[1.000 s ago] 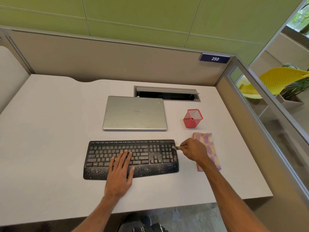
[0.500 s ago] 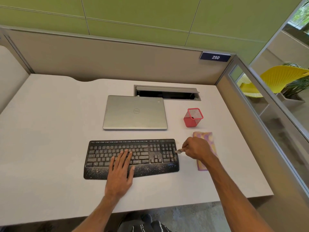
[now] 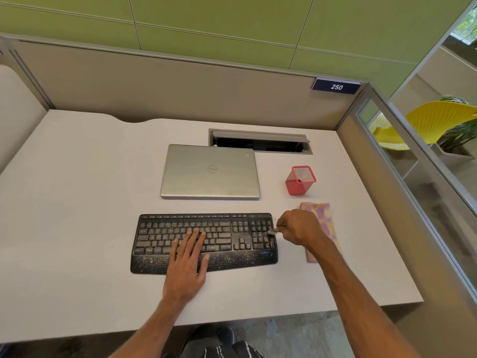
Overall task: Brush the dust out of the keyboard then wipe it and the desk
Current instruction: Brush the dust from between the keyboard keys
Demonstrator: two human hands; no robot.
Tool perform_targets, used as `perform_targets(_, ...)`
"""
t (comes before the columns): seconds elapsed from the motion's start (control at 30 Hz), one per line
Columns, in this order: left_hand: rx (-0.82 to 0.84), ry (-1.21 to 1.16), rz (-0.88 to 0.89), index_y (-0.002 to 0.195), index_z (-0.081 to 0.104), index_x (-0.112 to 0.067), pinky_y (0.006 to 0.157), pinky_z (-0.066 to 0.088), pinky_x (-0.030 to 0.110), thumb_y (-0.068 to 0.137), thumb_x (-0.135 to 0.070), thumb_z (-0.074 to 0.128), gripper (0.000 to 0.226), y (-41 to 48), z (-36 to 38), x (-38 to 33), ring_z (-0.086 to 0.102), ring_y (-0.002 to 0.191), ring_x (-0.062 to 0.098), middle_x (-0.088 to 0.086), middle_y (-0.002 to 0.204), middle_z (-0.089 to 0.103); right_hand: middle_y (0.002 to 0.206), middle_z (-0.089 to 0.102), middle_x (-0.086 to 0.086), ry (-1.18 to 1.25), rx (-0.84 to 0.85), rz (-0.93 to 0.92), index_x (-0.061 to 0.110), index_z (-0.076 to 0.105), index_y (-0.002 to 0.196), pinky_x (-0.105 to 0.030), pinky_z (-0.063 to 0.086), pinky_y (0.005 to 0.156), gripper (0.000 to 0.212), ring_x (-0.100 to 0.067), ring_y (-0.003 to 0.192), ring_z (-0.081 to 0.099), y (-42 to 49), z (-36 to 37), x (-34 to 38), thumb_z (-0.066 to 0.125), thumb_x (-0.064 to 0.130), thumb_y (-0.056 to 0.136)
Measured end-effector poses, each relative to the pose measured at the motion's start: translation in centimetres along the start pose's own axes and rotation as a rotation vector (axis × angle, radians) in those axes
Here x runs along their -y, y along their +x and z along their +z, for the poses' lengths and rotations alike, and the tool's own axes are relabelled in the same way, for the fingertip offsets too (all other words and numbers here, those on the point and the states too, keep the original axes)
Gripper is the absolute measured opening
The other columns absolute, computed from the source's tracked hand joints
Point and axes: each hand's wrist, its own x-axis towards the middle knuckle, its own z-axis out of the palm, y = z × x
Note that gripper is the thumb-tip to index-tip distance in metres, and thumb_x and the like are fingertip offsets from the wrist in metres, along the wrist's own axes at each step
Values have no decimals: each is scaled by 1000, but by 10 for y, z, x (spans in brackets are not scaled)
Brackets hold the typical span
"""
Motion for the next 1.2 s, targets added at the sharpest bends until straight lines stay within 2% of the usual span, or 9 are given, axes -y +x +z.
perform_targets(0.1,3,2,-2,175,22,-23,137,14,59,114,-50,35,69,0,0,0,9,171,19,1,183,18,104,78,9,-25,48,19,31,78,111,-25,37,61,23,-15,87,67,0,3,-3,67,34,92)
perform_targets(0.3,6,6,-1,176,21,-24,136,14,60,114,-51,36,69,0,1,0,8,171,19,0,184,16,104,78,10,36,2,-102,31,81,109,-26,39,67,21,-16,89,69,3,8,22,64,37,97)
perform_targets(0.53,-9,23,5,175,23,-22,136,15,59,114,-50,34,68,0,0,-1,10,171,19,2,183,20,98,79,7,-13,-10,-30,29,80,110,-25,35,61,25,-15,77,62,2,1,4,67,40,93)
perform_targets(0.7,-11,18,3,175,22,-23,136,15,59,114,-51,33,68,0,1,-1,10,170,19,1,183,20,101,79,7,43,0,-125,27,82,107,-25,39,66,22,-17,84,69,3,6,20,64,33,95)
perform_targets(0.87,1,34,0,176,20,-24,137,13,58,114,-51,34,69,0,0,0,7,171,19,0,183,17,104,78,16,116,-55,-162,35,81,109,-20,29,55,20,-10,86,67,2,1,29,66,42,98)
perform_targets(1.0,-1,31,2,176,19,-24,137,13,58,114,-51,32,69,0,2,0,8,171,19,0,184,16,103,79,9,10,-26,-100,31,81,112,-26,51,66,24,-15,86,69,2,-6,15,63,35,96)
perform_targets(1.1,-1,25,3,176,20,-23,137,12,59,114,-51,33,69,-1,2,1,8,171,19,0,184,16,96,78,7,-9,26,-113,28,81,108,-26,47,67,23,-16,80,68,1,-4,15,65,40,96)
perform_targets(1.2,-9,17,4,176,21,-23,137,14,59,114,-51,35,70,0,3,0,9,171,20,0,184,17,99,79,7,28,21,-168,27,81,106,-27,48,74,19,-18,84,69,2,-2,29,67,37,97)
